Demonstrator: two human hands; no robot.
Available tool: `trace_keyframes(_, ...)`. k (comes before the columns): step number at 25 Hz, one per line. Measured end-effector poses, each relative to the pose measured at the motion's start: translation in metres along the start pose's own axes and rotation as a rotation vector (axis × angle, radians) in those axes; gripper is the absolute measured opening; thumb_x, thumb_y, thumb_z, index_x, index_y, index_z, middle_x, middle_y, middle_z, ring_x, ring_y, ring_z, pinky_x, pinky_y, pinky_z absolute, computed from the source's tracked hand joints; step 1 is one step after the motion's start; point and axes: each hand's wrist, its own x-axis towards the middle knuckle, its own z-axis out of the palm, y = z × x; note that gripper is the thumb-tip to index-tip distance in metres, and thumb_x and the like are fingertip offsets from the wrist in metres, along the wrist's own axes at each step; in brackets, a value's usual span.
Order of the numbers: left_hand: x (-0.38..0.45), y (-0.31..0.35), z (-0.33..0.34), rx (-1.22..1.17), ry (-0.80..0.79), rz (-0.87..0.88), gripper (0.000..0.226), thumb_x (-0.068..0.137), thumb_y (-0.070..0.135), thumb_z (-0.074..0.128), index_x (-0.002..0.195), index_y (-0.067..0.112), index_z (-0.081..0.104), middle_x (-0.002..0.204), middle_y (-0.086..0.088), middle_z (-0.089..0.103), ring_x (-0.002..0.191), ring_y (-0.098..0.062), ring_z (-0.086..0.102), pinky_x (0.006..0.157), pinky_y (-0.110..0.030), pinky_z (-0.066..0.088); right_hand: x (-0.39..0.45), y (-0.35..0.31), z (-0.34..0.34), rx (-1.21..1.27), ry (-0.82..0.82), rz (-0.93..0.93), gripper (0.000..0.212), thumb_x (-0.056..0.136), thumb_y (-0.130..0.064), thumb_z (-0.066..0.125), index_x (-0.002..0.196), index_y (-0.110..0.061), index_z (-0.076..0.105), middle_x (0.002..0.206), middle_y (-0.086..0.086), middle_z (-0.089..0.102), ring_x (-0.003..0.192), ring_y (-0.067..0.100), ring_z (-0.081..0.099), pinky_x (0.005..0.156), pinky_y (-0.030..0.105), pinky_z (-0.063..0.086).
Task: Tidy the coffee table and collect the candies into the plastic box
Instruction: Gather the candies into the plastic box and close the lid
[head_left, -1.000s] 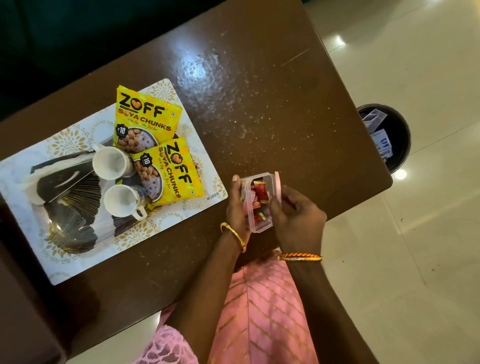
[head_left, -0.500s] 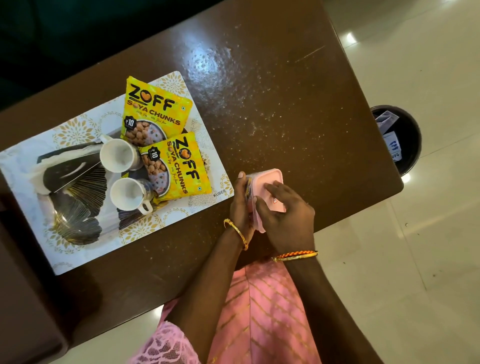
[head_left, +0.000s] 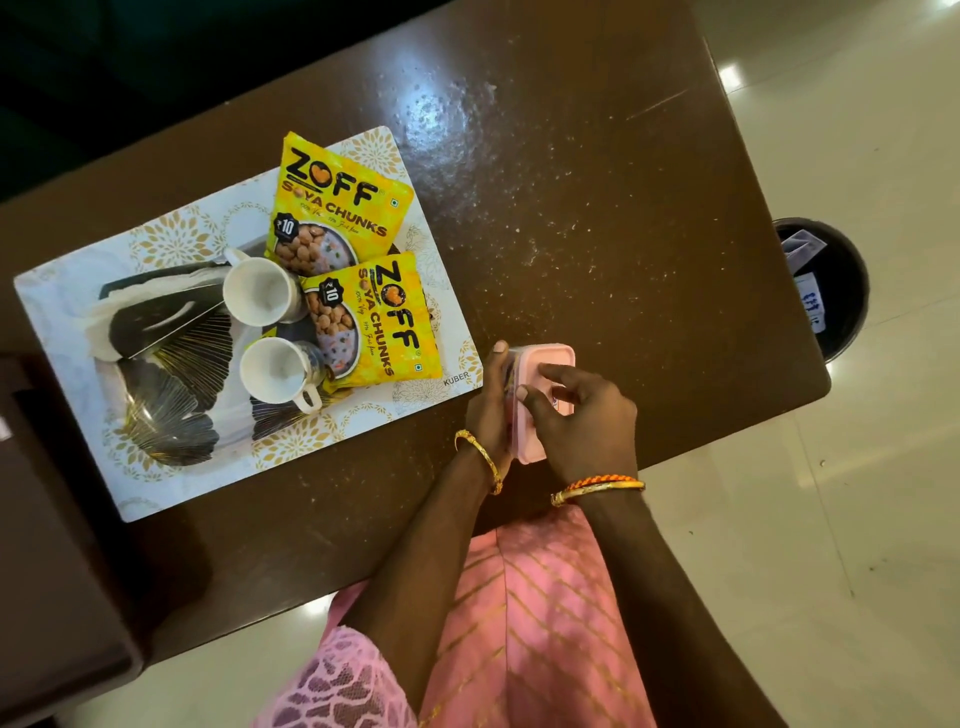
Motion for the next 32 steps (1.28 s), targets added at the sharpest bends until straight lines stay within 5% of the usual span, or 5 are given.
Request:
trace_keyframes(10,-0.013,0.021,-0.031,0.282,-0.274,-0.232,0.056,0.069,0.072,0.055,0.097,0.027,0.071,0.086,-0.006,0.072,0.087,-0.025,0.063,0.080,-0.036,0.046,0.049,-0.002,-0.017,-0.031,-0.736,-0.171,0.051,0.069,-0.057,0.064,0.110,-0.029,0.057,0.102,-0.006,0.064,0.093,0.013,0.063,0.083,0.035,0.054)
trace_keyframes(14,-0.034,0.020,-0.054,0.242,-0.019,-0.241,0.071,0.057,0.081,0.052,0.077,0.016,0.071,0.069,-0.008,0.069,0.066,-0.026,0.066,0.065,-0.031,0.053,0.027,0.010,0.016,0.028,-0.431,-0.147,0.028,0.085,-0.051,0.055,0.073,-0.026,0.057,0.067,-0.009,0.060,0.057,-0.004,0.057,0.052,0.008,0.043)
trace_keyframes(21,-0.069,-0.023,-0.051,0.060,0.809,0.240,0.070,0.084,0.068,0.035,0.039,0.021,0.061,0.054,0.000,0.064,0.058,-0.024,0.063,0.055,-0.027,0.045,-0.015,0.019,0.048,0.132,-0.239,-0.135,0.028,0.079,-0.034,0.047,0.071,-0.008,0.057,0.068,0.007,0.060,0.060,0.009,0.049,0.051,0.011,0.035)
trace_keyframes(27,-0.083,-0.022,-0.077,0.253,0.945,0.459,0.071,0.092,0.055,0.033,0.043,0.015,0.063,0.046,-0.003,0.061,0.050,-0.017,0.056,0.057,-0.028,0.043,-0.036,0.012,0.072,0.121,-0.202,-0.221,0.031,0.081,-0.028,0.042,0.070,0.000,0.053,0.066,0.021,0.058,0.062,0.018,0.048,0.054,0.029,0.037)
trace_keyframes(32,-0.097,-0.012,-0.122,0.280,0.936,0.399,0.069,0.090,0.056,0.038,0.044,0.008,0.058,0.048,-0.005,0.058,0.049,-0.015,0.050,0.052,-0.025,0.036,-0.063,-0.005,0.106,0.108,-0.233,-0.209,0.035,0.087,-0.032,0.045,0.063,-0.007,0.049,0.056,0.002,0.047,0.052,0.006,0.040,0.047,0.014,0.032)
